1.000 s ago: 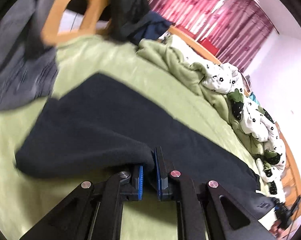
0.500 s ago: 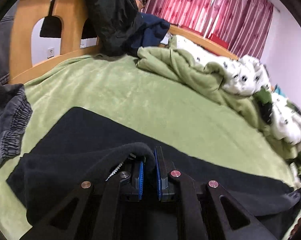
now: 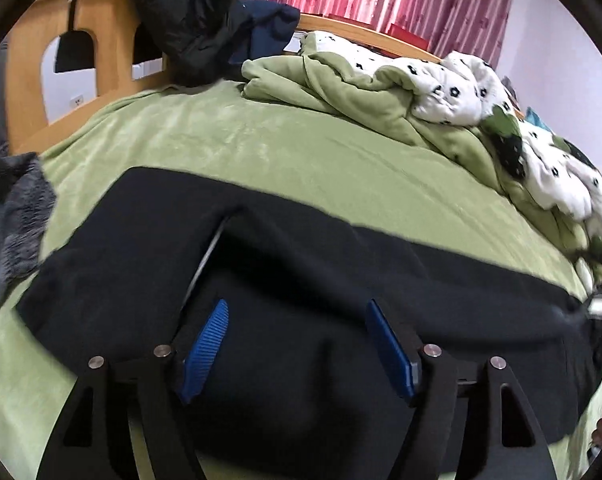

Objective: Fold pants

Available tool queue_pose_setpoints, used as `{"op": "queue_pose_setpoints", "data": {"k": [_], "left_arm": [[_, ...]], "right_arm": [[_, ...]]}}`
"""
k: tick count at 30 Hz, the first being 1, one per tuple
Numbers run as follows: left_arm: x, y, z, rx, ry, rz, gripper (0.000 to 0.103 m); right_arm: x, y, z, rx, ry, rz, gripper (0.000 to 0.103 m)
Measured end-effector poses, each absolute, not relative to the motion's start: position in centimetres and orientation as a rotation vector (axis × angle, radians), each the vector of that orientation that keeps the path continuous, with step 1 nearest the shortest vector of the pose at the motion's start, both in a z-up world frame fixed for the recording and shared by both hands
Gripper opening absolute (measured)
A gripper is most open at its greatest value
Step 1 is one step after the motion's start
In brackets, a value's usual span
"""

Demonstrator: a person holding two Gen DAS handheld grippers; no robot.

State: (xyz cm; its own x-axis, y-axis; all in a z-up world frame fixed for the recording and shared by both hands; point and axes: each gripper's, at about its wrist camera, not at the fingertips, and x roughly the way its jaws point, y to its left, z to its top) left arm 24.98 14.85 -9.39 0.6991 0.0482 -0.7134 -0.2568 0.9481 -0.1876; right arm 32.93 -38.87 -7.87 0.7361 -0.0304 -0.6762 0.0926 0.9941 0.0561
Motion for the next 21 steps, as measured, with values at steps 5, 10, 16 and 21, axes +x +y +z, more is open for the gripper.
{"op": "queue_pose_setpoints", "data": {"k": [5,10,16,21], "left_arm": [[19.0,16.0,-10.7,-0.373,0.824,0.162,0.073],[15.6,17.4,-14.6,-0.516,0.901,0.126,0.073],[16.2,18.7,-16.0,-0.664,0.831,0.111,0.077],[19.5,19.4,-16.4,-0.686,0.812,0.149,0.075]], "right_arm": [[26.4,-40.2,-8.3,0.070,0.791,-0.077,0.062],[23.2,-42.2,-11.3,0.179,0.888,-0.085,0.062],[23.5,-44.3,-13.7,0.337,0.926,-0.075,0.063],[26.6,-45.0,-14.3,0.391,0.895,-0.096,0.066]]}}
